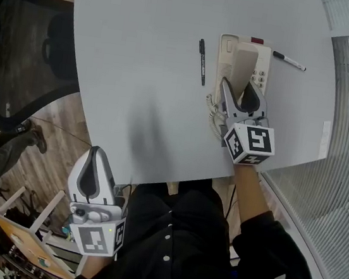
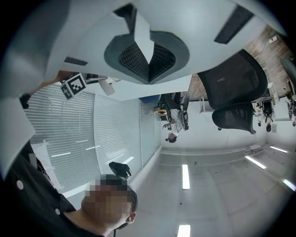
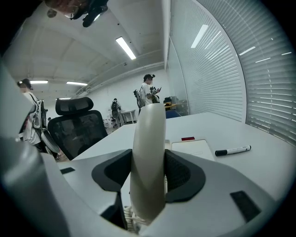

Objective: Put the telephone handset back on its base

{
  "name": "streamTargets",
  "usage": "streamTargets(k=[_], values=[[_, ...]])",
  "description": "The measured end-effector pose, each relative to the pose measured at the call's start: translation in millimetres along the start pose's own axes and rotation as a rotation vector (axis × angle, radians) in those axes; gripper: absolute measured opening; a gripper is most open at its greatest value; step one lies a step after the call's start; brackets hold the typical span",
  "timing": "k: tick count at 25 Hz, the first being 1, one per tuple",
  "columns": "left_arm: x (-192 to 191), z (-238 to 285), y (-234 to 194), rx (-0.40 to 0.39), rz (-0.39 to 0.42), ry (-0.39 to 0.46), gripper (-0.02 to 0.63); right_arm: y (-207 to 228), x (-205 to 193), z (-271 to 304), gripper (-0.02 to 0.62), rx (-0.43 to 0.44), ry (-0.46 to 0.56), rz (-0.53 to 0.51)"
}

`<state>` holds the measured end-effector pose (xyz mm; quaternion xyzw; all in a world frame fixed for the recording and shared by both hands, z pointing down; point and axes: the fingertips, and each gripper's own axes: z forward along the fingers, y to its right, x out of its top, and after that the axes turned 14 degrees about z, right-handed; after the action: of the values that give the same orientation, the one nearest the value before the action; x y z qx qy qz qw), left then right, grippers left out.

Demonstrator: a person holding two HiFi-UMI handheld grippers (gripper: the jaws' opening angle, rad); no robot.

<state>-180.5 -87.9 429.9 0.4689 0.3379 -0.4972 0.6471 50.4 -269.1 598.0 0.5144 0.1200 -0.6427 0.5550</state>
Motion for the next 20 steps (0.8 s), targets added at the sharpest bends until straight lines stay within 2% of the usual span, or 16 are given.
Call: streamTargets(k=[6, 20], values=[[-5.7, 0.3, -2.9, 0.006, -0.004, -0.022, 0.014, 13.7, -14.0, 17.8, 0.224, -0.047, -0.031, 0.005], [-6.9, 1.5, -3.6, 0.002, -0.015, -0.032, 0.014, 7.2, -22.6, 40.1, 0.224, -0.052, -0.118, 0.043]])
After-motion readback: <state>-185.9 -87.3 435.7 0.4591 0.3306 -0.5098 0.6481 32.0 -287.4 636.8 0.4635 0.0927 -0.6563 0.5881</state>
